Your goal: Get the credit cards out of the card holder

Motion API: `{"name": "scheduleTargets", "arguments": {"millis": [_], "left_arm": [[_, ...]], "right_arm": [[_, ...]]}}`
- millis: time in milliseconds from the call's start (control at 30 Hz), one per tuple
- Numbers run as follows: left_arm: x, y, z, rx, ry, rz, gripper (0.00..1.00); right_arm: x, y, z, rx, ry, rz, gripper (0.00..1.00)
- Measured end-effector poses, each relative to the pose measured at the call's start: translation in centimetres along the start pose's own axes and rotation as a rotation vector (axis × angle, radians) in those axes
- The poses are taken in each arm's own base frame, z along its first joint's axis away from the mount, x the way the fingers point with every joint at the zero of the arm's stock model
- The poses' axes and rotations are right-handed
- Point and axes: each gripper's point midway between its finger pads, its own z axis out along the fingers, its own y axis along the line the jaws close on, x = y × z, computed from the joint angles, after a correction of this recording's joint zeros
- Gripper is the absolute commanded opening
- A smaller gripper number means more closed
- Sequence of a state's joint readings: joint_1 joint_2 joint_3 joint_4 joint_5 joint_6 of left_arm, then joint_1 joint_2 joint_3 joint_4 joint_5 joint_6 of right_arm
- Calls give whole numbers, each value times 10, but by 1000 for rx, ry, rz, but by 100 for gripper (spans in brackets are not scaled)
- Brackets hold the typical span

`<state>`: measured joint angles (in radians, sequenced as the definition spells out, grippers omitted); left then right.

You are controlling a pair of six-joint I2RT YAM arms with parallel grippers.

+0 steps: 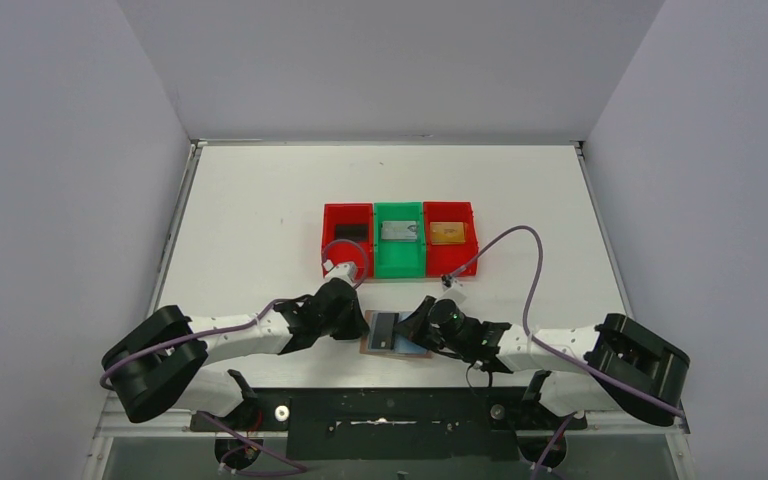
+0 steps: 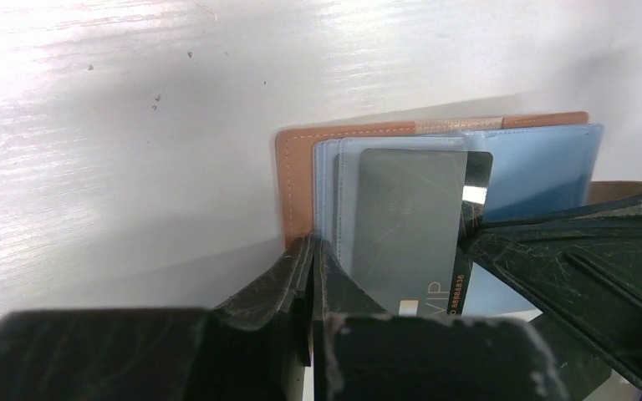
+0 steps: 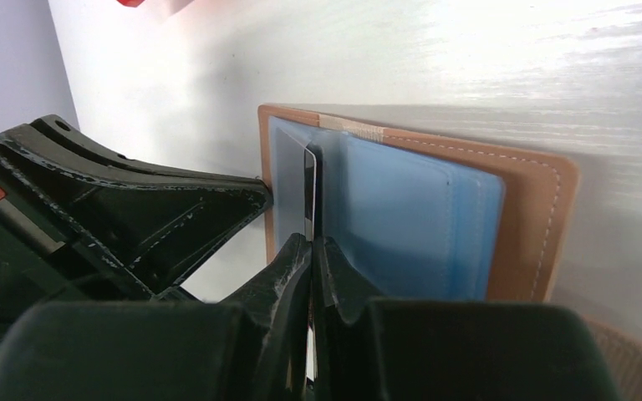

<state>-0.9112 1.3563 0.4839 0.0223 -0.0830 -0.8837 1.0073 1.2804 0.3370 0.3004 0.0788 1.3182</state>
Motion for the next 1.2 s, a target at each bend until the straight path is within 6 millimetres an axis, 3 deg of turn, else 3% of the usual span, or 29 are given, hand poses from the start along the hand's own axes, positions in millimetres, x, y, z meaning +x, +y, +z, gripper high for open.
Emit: {"name": "scheduleTargets", "arguments": {"millis": [400, 633, 767, 900, 1033, 1200], "left_arm": [[1, 1, -2, -6, 4, 4, 1], [3, 7, -13, -28, 8, 15, 19], [-8, -5, -23, 25, -31, 23, 26], [-17, -32, -29, 145, -54, 27, 30], [-12, -54, -24, 246, -24, 37, 30], [4, -48, -8, 230, 35, 38, 29]], "right_arm": [[-2, -22, -6, 105, -8, -18, 0], [-2, -23, -4, 119, -8, -23, 0], [-1, -23, -1, 128, -5, -27, 0], [-1, -23, -1, 129, -5, -27, 0], [-2, -24, -1, 129, -6, -28, 0], [-1, -24, -1, 129, -5, -31, 0]]}}
